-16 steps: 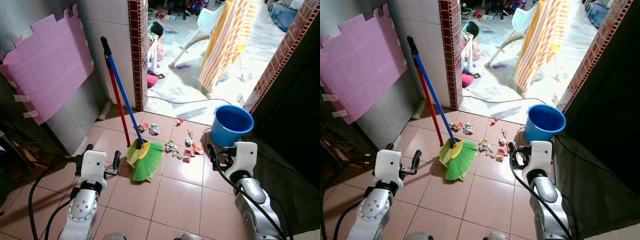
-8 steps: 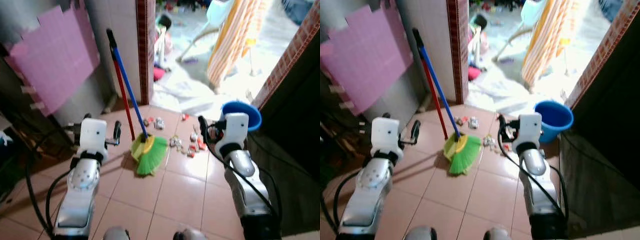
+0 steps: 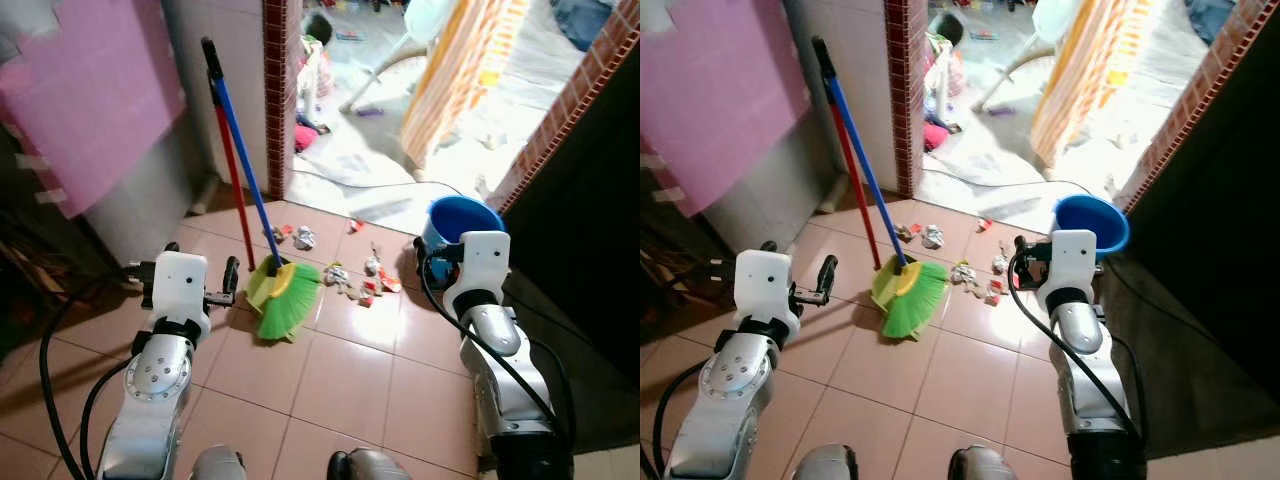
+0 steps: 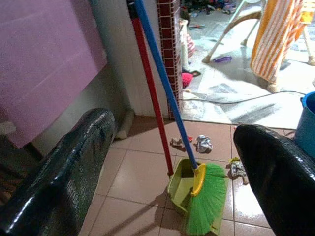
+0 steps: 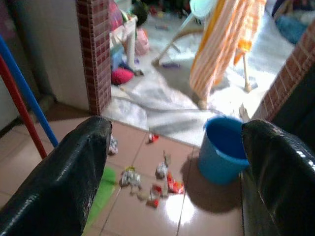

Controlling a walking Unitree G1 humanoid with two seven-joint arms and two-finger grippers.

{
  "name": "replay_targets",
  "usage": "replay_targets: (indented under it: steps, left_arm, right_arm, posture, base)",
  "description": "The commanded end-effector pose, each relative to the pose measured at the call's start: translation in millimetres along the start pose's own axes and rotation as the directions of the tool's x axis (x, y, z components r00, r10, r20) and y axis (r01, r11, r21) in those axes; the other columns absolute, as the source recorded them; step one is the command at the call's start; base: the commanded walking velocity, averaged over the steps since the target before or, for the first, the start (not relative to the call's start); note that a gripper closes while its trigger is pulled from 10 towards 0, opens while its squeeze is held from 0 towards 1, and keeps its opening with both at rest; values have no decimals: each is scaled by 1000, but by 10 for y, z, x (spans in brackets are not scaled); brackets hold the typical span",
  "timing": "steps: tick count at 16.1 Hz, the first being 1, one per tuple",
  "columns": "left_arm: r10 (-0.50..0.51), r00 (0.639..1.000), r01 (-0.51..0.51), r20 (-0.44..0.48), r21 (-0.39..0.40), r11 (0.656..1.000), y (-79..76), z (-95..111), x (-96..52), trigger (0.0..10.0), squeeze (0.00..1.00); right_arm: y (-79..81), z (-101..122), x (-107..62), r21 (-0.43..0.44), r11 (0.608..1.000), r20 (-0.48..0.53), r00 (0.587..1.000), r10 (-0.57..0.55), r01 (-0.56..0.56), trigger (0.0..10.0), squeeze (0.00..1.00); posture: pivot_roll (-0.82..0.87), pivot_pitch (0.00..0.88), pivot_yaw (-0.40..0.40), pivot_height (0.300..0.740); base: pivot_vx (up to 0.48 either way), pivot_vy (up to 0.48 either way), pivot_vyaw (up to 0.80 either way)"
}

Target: Sweep floor

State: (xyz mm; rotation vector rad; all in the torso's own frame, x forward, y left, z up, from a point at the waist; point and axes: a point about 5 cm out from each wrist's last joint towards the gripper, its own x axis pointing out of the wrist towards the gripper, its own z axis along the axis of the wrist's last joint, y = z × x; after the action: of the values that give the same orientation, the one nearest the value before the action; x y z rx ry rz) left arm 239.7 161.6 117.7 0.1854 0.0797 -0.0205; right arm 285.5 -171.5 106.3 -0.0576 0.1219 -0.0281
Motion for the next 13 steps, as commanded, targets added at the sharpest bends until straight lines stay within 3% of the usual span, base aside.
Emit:
replay_targets:
  steps: [1,5,9,13]
  left_arm:
    - [-22,999,22,32,6,1000,-4,97,2,10000,0]
    - [-24,1000,24,-12,-39,999,57,64,-17,10000,0]
    - [-80,997,79,-7,-61,995,-93,84,17,10000,0]
    - [-81,997,81,16,-41,996,-97,185,78,10000,0]
  right_arm:
    - [-29,41,-3,2,1000,-4,1000,-15,15,10000,0]
    - [68,20,-18,44,999,-11,1000,-7,8,10000,0]
    - [112,44,7,77,997,16,1000,-14,13,10000,0]
    - [181,45,10,88,996,8,1000,11,-12,10000,0]
  posture:
    - [69,119,-86,740]
    - [67,119,-36,740]
    - [57,119,-2,740]
    - [62,124,-8,740]
  base:
    - [0,0,-800]
    - [0,124,-800]
    - [0,392,0]
    - [0,0,0]
